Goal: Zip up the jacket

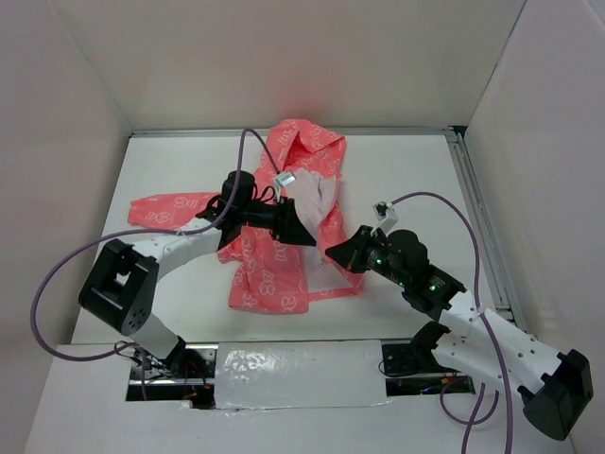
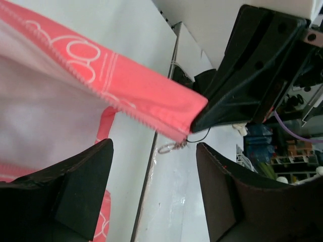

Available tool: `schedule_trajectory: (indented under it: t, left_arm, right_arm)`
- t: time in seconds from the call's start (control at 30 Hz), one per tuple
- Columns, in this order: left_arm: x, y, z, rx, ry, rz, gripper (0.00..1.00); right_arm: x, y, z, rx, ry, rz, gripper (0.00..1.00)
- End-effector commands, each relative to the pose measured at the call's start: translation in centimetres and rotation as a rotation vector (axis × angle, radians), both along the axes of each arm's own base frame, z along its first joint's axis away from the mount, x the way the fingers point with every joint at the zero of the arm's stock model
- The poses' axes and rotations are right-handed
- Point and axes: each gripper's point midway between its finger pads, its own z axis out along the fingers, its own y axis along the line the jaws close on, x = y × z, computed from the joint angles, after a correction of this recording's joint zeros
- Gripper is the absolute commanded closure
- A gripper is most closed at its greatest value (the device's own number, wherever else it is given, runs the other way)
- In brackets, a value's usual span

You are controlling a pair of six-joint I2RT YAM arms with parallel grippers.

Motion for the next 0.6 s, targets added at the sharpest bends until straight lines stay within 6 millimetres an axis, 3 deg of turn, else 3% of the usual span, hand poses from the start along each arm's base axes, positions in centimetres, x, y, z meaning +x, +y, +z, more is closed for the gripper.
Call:
schedule_trajectory:
  t: [0.0,0.17,0.23,0.37,0.4,0.47,0.57]
  left_arm:
    - [0.2,-1.6,2.2,-0.072,-0.033,-0.097,0.23]
    - [0.3,-2.8,1.6,-0.077,-0.004,-0.119,0.26]
    - [0.6,-3.1,2.0,-0.089,-0.001,-0.116,0.33]
    - [0.8,-4.0,2.4,-0.091,-0.004,-0.107,0.63]
    - [0.7,-4.2,2.6,-0.095,-0.011,-0.11,0.81]
    - [0.4,-4.4,2.7,-0.096,-0.014,-0.114,0.97]
    - [0.0,-4.4,2.8,-0.094,-0.011,-0.109,1.0]
  right_arm:
    - [0.0,0.3,1.4,0.028,-0.052,0.022,1.0]
    - [0.0,0.4,1.3,0.027,-0.045,0.031,1.0]
    - [0.1,0.4,1.2,0.025,-0.039,0.027,1.0]
    - [0.0,0.7,1.3,0.041,-0.058,0.044,1.0]
    - [0.0,0.7,1.3,0.034,-0.054,0.046,1.0]
    - [0.1,0.6,0.5,0.002,-0.017,0.04,1.0]
    - [0.0,0.8,0.1,-0.008,-0.003,0.054,1.0]
